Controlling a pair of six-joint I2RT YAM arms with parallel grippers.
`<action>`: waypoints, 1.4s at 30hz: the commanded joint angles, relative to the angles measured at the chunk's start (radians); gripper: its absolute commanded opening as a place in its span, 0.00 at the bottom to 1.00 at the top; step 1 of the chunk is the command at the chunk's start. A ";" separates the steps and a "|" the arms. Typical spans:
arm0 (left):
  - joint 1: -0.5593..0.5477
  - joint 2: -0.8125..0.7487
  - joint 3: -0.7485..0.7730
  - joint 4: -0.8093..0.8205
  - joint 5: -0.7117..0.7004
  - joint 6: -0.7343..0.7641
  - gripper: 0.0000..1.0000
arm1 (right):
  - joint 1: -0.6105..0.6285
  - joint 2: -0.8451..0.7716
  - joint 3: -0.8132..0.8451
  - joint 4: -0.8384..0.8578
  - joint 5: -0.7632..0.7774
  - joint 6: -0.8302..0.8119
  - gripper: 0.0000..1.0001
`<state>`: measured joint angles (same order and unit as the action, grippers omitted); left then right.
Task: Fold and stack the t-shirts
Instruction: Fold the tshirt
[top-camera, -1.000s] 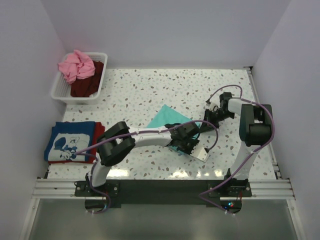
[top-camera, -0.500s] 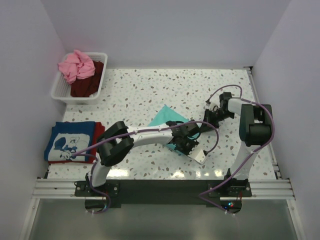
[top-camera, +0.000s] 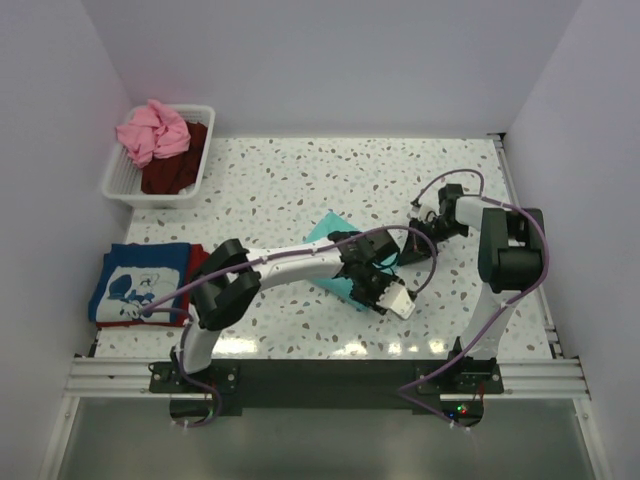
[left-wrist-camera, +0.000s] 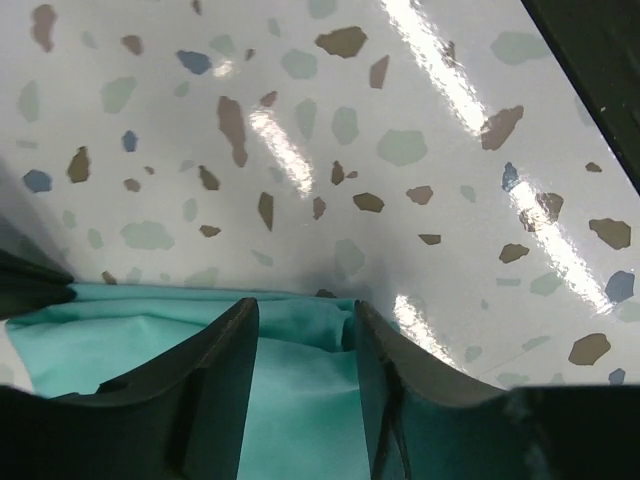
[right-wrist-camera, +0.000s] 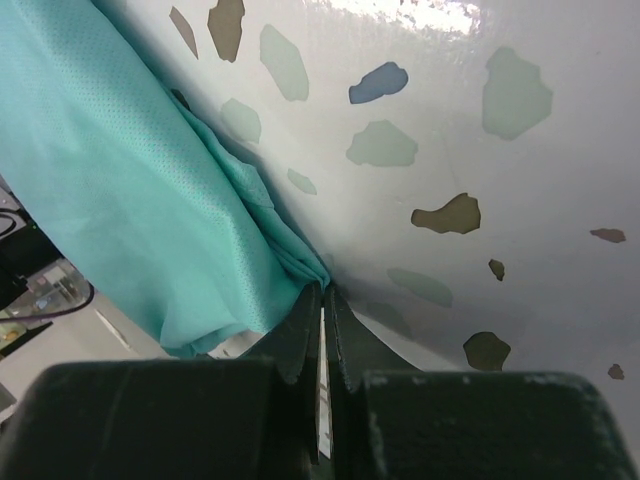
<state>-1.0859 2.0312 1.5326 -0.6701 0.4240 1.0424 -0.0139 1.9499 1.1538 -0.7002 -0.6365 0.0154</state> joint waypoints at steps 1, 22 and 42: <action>0.058 -0.112 0.052 0.085 0.131 -0.146 0.49 | 0.003 0.035 0.001 0.044 0.147 -0.051 0.00; 0.615 -0.310 -0.357 0.638 0.202 -1.226 0.53 | 0.058 0.196 0.429 0.082 0.186 -0.130 0.20; 0.436 -0.241 -0.316 0.656 0.320 -1.062 0.33 | 0.055 0.056 0.475 -0.104 0.037 -0.111 0.25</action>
<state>-0.5743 1.8137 1.2259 -0.0353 0.7033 -0.0933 0.0330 1.9812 1.6176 -0.7811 -0.5247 -0.1406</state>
